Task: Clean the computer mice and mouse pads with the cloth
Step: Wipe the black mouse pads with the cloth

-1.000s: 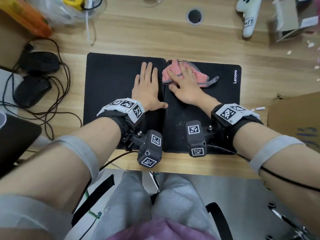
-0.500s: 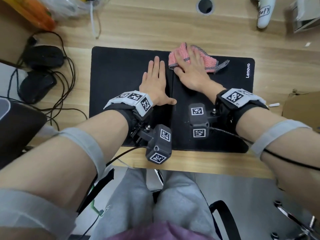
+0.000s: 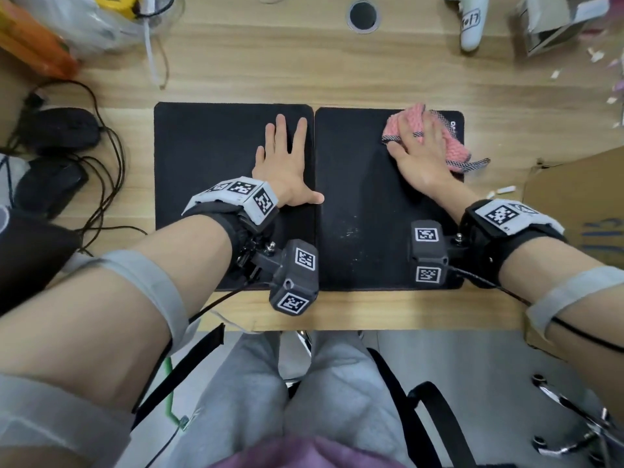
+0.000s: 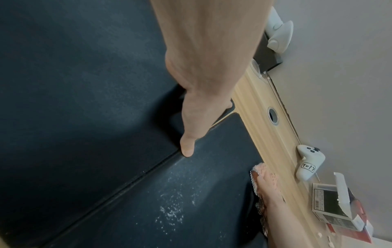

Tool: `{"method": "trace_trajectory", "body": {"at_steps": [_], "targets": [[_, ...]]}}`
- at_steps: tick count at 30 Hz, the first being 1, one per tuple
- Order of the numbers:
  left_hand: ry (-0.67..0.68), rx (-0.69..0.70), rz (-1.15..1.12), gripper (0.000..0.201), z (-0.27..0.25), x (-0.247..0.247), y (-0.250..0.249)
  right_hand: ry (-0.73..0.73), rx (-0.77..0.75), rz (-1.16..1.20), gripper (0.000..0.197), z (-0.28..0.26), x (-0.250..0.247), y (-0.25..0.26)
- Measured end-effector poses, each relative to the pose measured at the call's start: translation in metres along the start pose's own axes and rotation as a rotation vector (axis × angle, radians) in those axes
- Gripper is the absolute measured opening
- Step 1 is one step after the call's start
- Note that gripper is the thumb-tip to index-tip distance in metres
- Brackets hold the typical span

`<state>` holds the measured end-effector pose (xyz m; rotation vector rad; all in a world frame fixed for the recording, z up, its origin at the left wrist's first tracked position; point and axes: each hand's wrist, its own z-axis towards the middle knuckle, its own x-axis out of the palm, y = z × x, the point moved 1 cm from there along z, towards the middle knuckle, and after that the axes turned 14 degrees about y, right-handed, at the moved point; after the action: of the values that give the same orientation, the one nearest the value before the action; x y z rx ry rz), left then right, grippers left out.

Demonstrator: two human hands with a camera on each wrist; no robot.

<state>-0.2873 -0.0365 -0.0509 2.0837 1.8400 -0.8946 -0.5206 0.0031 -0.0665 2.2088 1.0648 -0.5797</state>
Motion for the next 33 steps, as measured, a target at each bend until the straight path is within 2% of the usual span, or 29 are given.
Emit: {"method": "trace_trajectory", "body": {"at_steps": [5,8,12,13,16,17,27,31,33], "targets": [[-0.023,-0.003,-0.009,0.134,-0.002,-0.003,0.01,0.012,-0.102,-0.057,0.06,0.013,0.015,0.046],[-0.035,0.021,0.024,0.126,-0.002,-0.003,0.011,0.027,-0.174,-0.104,0.06,0.016,0.024,0.067],[-0.008,0.011,0.051,0.112,-0.003,-0.004,0.012,0.066,-0.243,-0.17,0.061,0.016,0.029,0.07],[-0.014,0.011,0.049,0.106,-0.004,-0.005,0.012,0.086,-0.257,-0.179,0.061,0.014,0.031,0.07],[-0.045,0.015,0.013,0.069,-0.011,-0.011,0.01,0.137,-0.288,-0.172,0.064,0.003,0.04,0.069],[-0.04,0.01,0.003,0.063,-0.013,-0.014,0.008,0.147,-0.289,-0.165,0.065,-0.001,0.043,0.069],[0.01,0.06,-0.039,0.075,-0.014,-0.017,0.006,0.275,-0.356,-0.234,0.064,-0.048,0.078,0.054],[-0.006,0.188,0.111,0.07,-0.022,-0.006,-0.006,0.274,-0.393,-0.292,0.061,-0.066,0.091,0.046],[0.009,0.207,0.176,0.069,-0.023,-0.001,-0.007,0.279,-0.403,-0.295,0.061,-0.074,0.097,0.042]]}}
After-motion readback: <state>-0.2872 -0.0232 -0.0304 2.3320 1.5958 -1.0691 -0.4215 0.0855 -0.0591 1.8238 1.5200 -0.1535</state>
